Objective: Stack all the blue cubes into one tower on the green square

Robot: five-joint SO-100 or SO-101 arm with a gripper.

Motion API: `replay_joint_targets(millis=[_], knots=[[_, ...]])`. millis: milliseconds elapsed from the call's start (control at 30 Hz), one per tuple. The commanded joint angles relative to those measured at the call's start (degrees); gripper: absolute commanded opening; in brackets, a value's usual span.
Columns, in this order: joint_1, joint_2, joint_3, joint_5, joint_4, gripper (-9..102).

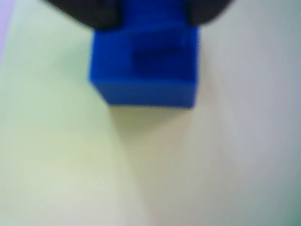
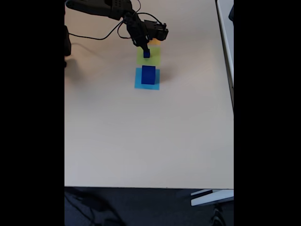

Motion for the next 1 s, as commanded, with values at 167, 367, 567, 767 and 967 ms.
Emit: replay_joint_targets(millis=[167,367,567,767,967], knots=[[3.8,3.7,-8.8,-4.0,6.6,0],[6.8,3.3,-15.8,-7.6,12.7,0],[10.7,3.7,-16.9,-11.1,13.7,1],[15.2,4.0,-16.8,-15.5,14.1,1],[17.1,4.3,-16.8,-17.1,14.2,0]])
